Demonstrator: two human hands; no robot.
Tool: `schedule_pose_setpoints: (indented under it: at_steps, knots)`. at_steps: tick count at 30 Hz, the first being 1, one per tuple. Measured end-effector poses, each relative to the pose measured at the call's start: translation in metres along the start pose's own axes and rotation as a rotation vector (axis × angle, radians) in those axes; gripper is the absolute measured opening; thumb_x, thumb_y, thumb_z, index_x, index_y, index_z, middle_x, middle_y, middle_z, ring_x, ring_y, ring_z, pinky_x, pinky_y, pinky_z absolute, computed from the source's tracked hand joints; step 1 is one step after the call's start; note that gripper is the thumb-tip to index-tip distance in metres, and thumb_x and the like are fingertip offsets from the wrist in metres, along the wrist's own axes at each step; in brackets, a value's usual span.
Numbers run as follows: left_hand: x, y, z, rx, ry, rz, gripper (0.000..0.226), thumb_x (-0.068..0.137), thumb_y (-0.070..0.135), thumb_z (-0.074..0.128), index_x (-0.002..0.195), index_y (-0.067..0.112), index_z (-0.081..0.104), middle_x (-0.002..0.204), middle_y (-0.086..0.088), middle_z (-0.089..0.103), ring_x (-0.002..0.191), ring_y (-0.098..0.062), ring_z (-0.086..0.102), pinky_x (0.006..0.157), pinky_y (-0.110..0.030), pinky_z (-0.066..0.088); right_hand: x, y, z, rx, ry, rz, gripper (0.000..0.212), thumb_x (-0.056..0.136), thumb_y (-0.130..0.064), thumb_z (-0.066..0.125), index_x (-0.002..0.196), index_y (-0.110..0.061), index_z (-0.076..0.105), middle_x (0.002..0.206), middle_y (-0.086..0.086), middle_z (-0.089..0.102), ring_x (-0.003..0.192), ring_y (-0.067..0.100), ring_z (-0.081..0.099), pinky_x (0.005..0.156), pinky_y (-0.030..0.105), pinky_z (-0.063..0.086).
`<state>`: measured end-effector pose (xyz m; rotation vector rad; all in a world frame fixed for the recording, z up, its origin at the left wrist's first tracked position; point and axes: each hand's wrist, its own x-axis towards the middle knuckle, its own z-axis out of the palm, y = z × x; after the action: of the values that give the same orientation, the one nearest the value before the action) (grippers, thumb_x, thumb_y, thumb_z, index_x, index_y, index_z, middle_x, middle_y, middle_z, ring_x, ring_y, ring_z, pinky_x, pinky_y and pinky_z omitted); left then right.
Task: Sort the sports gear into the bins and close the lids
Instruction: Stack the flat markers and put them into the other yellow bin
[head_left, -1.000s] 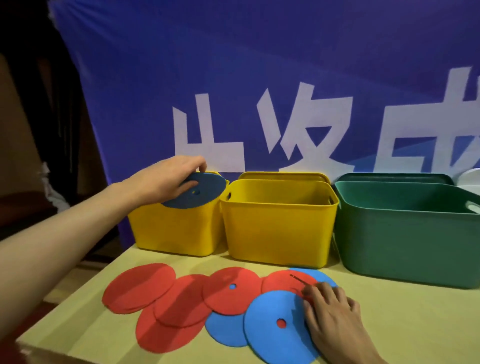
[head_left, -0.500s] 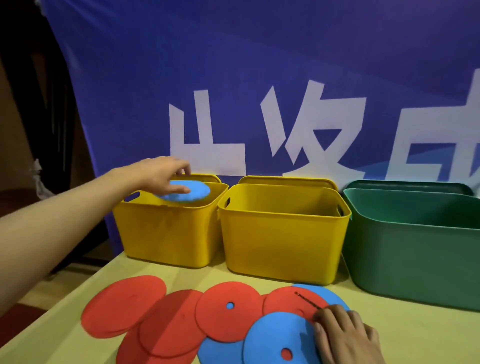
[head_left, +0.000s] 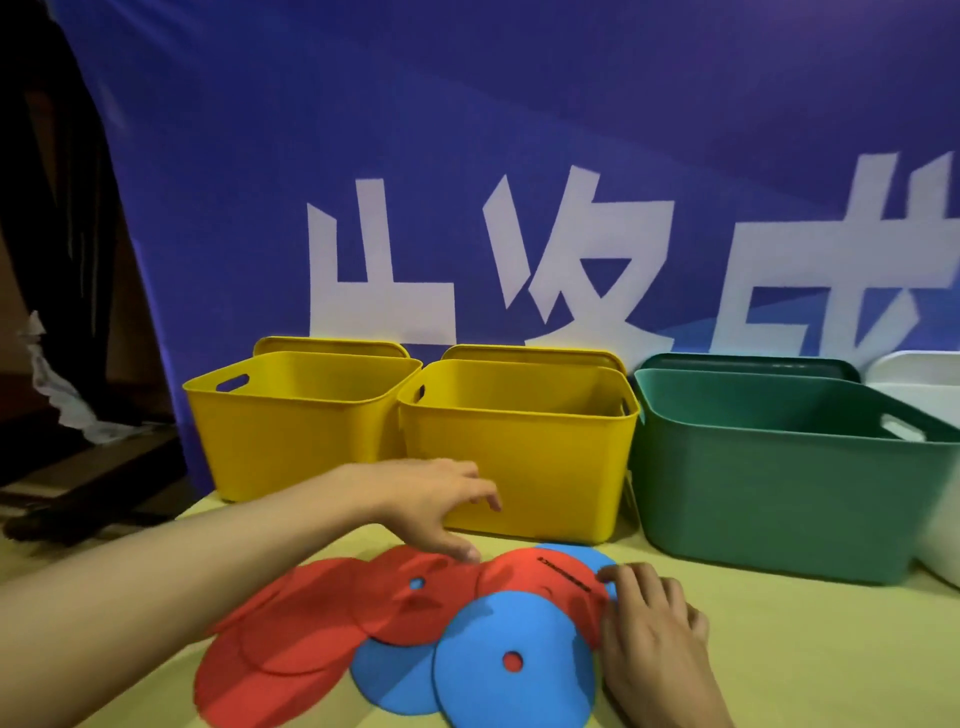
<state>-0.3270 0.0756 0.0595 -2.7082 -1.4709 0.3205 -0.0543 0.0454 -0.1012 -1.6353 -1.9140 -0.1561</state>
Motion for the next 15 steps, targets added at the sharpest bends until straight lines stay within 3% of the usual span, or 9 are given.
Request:
schedule_pose_setpoints:
  at_steps: [3,7,15]
  knots:
    - [0.03,0.023,0.016,-0.079,-0.132,-0.035,0.089,0.084,0.07,0.067,0.152,0.022,0.035,0.143,-0.007,0.047,0.134,-0.026,0.047,0.11,-0.039,0.042,0.011,0.013,-0.014,-0.104,-0.038,-0.052,0.038,0.085,-0.026,0.054,0.122,-0.036,0.054,0.119,-0.008,0.055,0.106,0.02,0.051,0.082,0.044,0.041]
    - [0.065,0.037,0.034,-0.087,-0.237,-0.147,0.12,0.068,0.081,0.072,0.154,0.011,0.029,0.151,-0.013,0.043,0.137,-0.031,0.045,0.113,-0.043,0.041,0.016,0.042,-0.018,-0.081,-0.094,-0.031,0.04,0.088,-0.02,0.042,0.123,-0.036,0.05,0.123,-0.009,0.051,0.109,0.017,0.045,0.087,0.039,0.036]
    - [0.107,0.053,0.046,-0.056,-0.312,-0.144,0.127,0.052,0.072,0.089,0.15,0.015,0.03,0.139,-0.007,0.044,0.13,-0.03,0.047,0.109,-0.046,0.044,0.023,0.051,-0.011,0.044,-0.143,0.026,0.023,0.095,-0.024,0.038,0.111,-0.037,0.049,0.114,-0.01,0.043,0.11,0.015,0.039,0.089,0.039,0.033]
